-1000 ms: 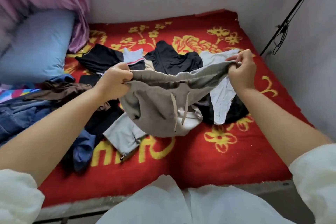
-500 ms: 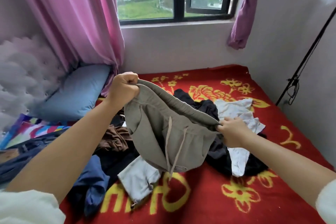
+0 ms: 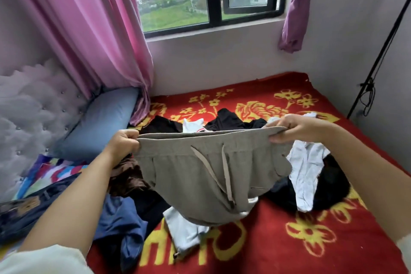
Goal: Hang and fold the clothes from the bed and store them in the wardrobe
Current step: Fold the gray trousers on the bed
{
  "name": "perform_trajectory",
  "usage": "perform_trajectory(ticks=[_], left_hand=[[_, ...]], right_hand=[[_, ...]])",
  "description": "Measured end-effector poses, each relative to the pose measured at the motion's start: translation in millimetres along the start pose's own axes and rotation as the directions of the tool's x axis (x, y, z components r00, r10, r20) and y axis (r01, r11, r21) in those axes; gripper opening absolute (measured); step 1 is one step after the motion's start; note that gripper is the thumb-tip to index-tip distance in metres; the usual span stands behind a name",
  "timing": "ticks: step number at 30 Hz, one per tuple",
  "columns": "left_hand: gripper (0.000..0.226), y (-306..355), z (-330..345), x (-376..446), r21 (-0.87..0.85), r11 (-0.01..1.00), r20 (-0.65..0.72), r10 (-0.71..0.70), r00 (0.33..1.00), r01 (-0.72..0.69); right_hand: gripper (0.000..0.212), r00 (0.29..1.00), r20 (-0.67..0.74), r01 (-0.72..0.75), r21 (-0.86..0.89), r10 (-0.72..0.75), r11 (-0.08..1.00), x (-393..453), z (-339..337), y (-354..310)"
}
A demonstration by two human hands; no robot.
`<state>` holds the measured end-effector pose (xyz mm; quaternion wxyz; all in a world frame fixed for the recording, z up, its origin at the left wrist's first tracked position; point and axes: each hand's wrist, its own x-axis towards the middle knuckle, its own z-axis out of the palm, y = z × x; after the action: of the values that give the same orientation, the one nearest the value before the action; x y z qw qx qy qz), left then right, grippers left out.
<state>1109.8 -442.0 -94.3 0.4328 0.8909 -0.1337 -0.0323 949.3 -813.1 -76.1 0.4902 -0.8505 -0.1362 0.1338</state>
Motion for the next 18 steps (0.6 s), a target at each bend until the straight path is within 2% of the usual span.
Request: perform_trajectory(ticks=[2,3,5,6,8,10,11,13,16,18], left_hand=[[0.017,-5,7,-3,-0.140,0.980,0.064,-0.131,0.989,0.139],[0.014,-3,12,-6,-0.202,0.957,0.099,-0.189,0.977,0.206],[0.015,3,31,-11,-0.258,0.907,0.157,-0.299,0.941,0.332],[0.021,6,42,-15,-0.292,0.866,0.190,-0.364,0.912,0.406],[0.034,9,69,-16,-0.381,0.748,0.240,-0.489,0.839,0.544],[0.035,18,92,-17,-0.512,0.648,0.236,-0.525,0.818,0.563],[0.035,26,101,-19,-0.571,0.612,0.222,-0.526,0.821,0.547],[0.034,40,118,-19,-0.674,0.579,0.174,-0.479,0.860,0.459],[0.012,62,136,-32,-0.711,0.642,0.140,-0.272,0.952,0.288],[0.014,64,141,-44,-0.739,0.637,0.174,-0.135,0.976,0.220]], right_hand=[[0.009,0.985,-0.167,-0.001,0.284,0.050,0.959,3,-9,6],[0.017,0.946,-0.297,-0.011,0.367,0.129,0.930,11,-8,14],[0.029,0.808,-0.499,-0.057,0.461,0.312,0.886,30,2,29],[0.031,0.735,-0.546,-0.087,0.511,0.401,0.855,40,10,34],[0.034,0.643,-0.516,-0.139,0.648,0.566,0.749,60,22,37],[0.033,0.607,-0.453,-0.169,0.729,0.653,0.663,72,33,35],[0.032,0.621,-0.436,-0.175,0.732,0.651,0.658,76,39,32],[0.027,0.708,-0.422,-0.161,0.685,0.566,0.711,80,53,22],[0.028,0.834,-0.394,-0.077,0.609,0.385,0.789,78,70,13],[0.028,0.878,-0.384,-0.002,0.594,0.286,0.804,72,75,12]])
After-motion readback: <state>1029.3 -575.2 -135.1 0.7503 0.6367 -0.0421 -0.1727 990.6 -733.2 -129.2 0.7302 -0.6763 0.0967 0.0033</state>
